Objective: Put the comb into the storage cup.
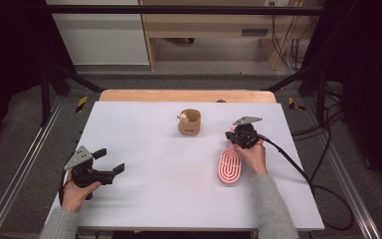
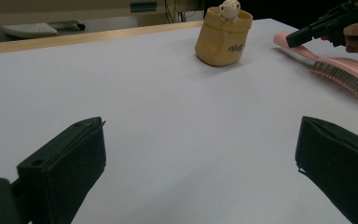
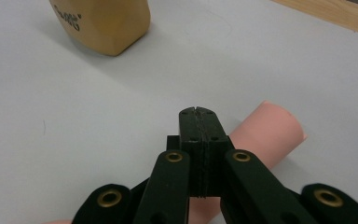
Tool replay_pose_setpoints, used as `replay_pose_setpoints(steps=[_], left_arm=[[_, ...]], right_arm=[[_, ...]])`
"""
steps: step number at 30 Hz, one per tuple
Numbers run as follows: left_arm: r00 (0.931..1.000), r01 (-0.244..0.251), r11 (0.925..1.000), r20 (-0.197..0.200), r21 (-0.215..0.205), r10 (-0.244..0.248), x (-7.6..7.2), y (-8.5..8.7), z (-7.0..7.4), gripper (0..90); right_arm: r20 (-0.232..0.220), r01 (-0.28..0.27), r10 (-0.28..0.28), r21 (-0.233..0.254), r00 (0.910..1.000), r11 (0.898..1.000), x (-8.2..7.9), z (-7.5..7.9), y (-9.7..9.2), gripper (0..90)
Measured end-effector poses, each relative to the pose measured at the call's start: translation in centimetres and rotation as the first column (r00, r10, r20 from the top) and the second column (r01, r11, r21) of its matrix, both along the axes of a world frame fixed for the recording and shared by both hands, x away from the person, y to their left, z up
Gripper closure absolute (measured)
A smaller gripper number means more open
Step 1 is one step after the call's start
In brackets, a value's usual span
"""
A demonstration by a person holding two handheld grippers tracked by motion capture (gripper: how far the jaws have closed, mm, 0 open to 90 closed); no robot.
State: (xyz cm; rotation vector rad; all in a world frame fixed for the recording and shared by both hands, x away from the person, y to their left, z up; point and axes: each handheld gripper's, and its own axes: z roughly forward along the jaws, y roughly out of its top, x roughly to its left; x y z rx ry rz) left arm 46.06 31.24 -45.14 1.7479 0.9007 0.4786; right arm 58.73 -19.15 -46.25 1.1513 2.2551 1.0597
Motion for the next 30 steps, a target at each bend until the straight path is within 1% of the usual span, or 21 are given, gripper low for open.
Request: replay_pose_setpoints(steps=[3, 9, 15, 23, 24, 30], left_arm=[[1.0, 0.001, 1.0, 0.0, 0.001, -0.001, 0.0, 0.0, 0.0, 1.6], [1.0, 0.001, 1.0, -0.001, 0.001, -0.001, 0.0, 0.0, 0.0, 1.6], [1.0, 0.0, 1.0, 0.002, 0.0, 0.0, 0.0, 0.0, 0.0, 1.6], [1.0, 0.001, 1.0, 0.001, 0.002, -0.001, 0.0, 0.0, 0.0, 1.6], [1.0, 0.001, 1.0, 0.002, 0.001, -0.001, 0.0, 0.0, 0.0, 1.6], [1.0, -0.001, 1.0, 0.003, -0.001, 0.001, 0.0, 0.0, 0.0, 1.6]], right_arm=[[-0.009, 0.0, -0.001, -0.02, 1.0, 1.0, 0.1, -0.2, 0.0, 90.0], [-0.007, 0.008, -0.008, -0.022, 0.9999, 1.0, 0.1, -0.2, -0.2, 90.0], [-0.016, 0.024, -0.025, -0.03, 0.9996, 0.999, 0.0, -0.3, -0.6, 90.0], [-0.02, 0.036, -0.037, -0.028, 0.9991, 0.999, -0.3, -0.1, -1.0, 90.0], [-0.024, 0.039, -0.04, -0.036, 0.9989, 0.999, -0.4, -0.1, -1.2, 90.0], [-0.022, 0.049, -0.05, -0.04, 0.9985, 0.998, -0.6, -0.2, -1.5, 90.0]])
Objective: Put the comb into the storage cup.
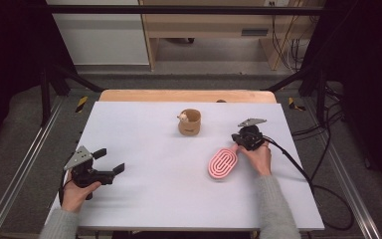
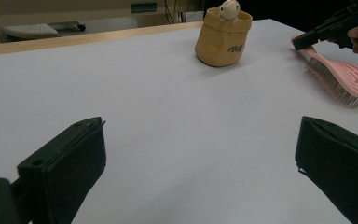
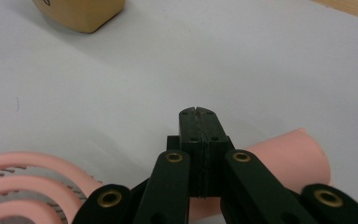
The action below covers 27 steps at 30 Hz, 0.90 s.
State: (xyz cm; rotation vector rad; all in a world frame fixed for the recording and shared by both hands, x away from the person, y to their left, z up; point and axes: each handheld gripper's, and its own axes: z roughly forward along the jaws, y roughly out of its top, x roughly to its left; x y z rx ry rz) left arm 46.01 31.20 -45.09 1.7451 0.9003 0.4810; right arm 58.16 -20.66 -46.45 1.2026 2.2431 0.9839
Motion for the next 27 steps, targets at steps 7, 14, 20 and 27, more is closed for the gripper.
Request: replay_pose_setpoints(steps=[7, 14, 20, 27], left_arm=[[1.0, 0.0, 1.0, 0.001, 0.001, 0.0, 0.0, 0.0, 0.0, 1.6], [1.0, 0.003, 1.0, 0.001, 0.001, -0.003, 0.0, 0.0, 0.0, 1.7], [1.0, 0.002, 1.0, 0.003, 0.001, -0.002, -0.1, 0.0, 0.1, 1.7], [1.0, 0.003, 1.0, 0.002, 0.001, -0.003, -0.1, 0.0, 0.1, 1.7]], right_arm=[[-0.003, 0.011, -0.011, -0.011, 0.9999, 1.0, -0.3, 0.0, -0.5, 90.0], [-0.009, 0.016, -0.016, -0.023, 0.9998, 1.0, -0.8, 0.1, -1.0, 90.0], [-0.015, 0.018, -0.018, -0.023, 0.9997, 1.0, -1.3, 0.1, -1.4, 90.0], [-0.021, 0.027, -0.027, -0.024, 0.9994, 0.999, -1.8, 0.1, -2.0, 90.0]])
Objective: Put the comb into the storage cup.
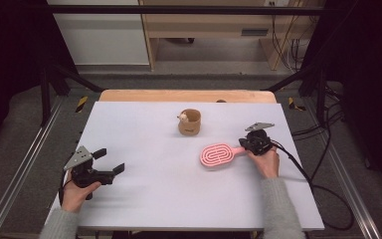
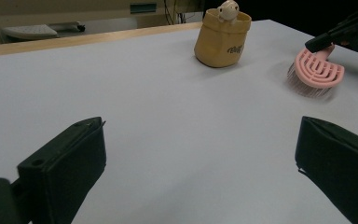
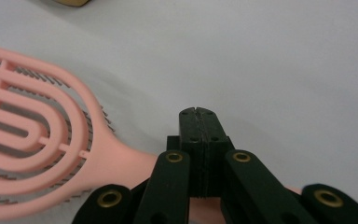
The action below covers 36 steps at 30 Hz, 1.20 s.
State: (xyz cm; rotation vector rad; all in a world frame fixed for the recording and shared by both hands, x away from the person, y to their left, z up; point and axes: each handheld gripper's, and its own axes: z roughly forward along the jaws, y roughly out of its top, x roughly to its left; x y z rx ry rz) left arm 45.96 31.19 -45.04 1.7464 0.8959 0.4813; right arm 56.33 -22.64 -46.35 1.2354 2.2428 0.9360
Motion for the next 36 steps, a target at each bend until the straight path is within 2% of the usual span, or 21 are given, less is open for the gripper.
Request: replay_pose_setpoints(steps=[12, 16, 36], left_arm=[[1.0, -0.001, 1.0, 0.001, 0.001, 0.001, 0.0, 0.0, 0.0, 1.7], [1.0, -0.001, 1.0, 0.001, 0.002, 0.001, 0.0, 0.0, 0.0, 1.7], [1.0, -0.001, 1.0, 0.002, 0.002, 0.001, 0.0, -0.1, 0.0, 1.7]], right_arm=[[-0.005, -0.002, 0.002, -0.025, 1.0, 1.0, -1.0, 0.0, -0.2, 90.0], [-0.021, -0.002, 0.001, -0.034, 0.9998, 0.999, -1.3, -0.1, -0.5, 90.0], [-0.031, -0.031, 0.03, -0.037, 0.9991, 0.999, -3.4, 0.1, -0.9, 90.0]])
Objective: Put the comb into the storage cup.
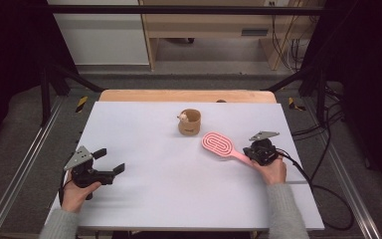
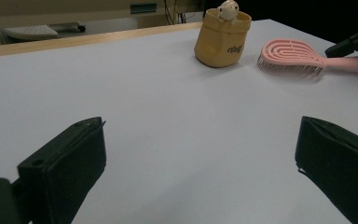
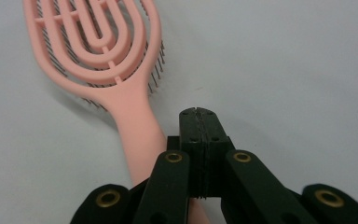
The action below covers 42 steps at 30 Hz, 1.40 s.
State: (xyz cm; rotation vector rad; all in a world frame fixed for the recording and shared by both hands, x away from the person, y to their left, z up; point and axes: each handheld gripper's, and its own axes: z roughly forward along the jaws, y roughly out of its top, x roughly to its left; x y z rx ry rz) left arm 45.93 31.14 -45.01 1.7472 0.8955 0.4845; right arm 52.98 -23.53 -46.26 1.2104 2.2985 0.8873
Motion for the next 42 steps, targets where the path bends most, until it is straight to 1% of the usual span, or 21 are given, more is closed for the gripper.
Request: replay_pose_setpoints(steps=[6, 8, 9, 14, 18, 32, 42], left_arm=[[1.0, -0.001, 1.0, 0.001, -0.001, 0.001, 0.0, 0.0, 0.0, 1.7], [1.0, -0.001, 1.0, 0.001, -0.001, 0.001, 0.0, 0.0, 0.0, 1.7], [1.0, -0.001, 1.0, 0.001, -0.001, 0.001, 0.0, 0.0, 0.0, 1.7], [1.0, -0.001, 1.0, 0.001, -0.001, 0.001, 0.0, 0.0, 0.0, 1.7], [1.0, 0.0, 1.0, 0.001, -0.001, 0.0, 0.0, 0.0, 0.0, 1.7], [1.0, 0.002, 1.0, 0.001, 0.002, -0.002, 0.0, -0.1, 0.0, 1.7], [1.0, 0.0, 1.0, 0.001, 0.004, 0.0, 0.0, -0.1, 0.0, 1.7]], right_arm=[[0.004, -0.01, 0.01, 0.002, 0.9999, 1.0, -0.7, 0.1, 0.0, 90.0], [-0.004, -0.011, 0.011, 0.002, 0.9999, 1.0, -0.9, 0.1, 0.0, 89.8], [-0.003, -0.012, 0.012, 0.009, 0.9999, 1.0, -1.0, 0.1, 0.1, 89.7], [-0.002, -0.017, 0.017, 0.005, 0.9999, 1.0, -1.5, 0.1, 0.1, 89.5], [-0.01, -0.026, 0.026, 0.005, 0.9996, 1.0, -1.9, 0.1, 0.2, 89.4], [-0.019, -0.034, 0.034, 0.018, 0.9992, 0.999, -2.6, 0.0, 0.4, 88.7], [-0.022, -0.03, 0.03, 0.023, 0.9993, 0.999, -2.7, -0.1, 0.4, 86.7]])
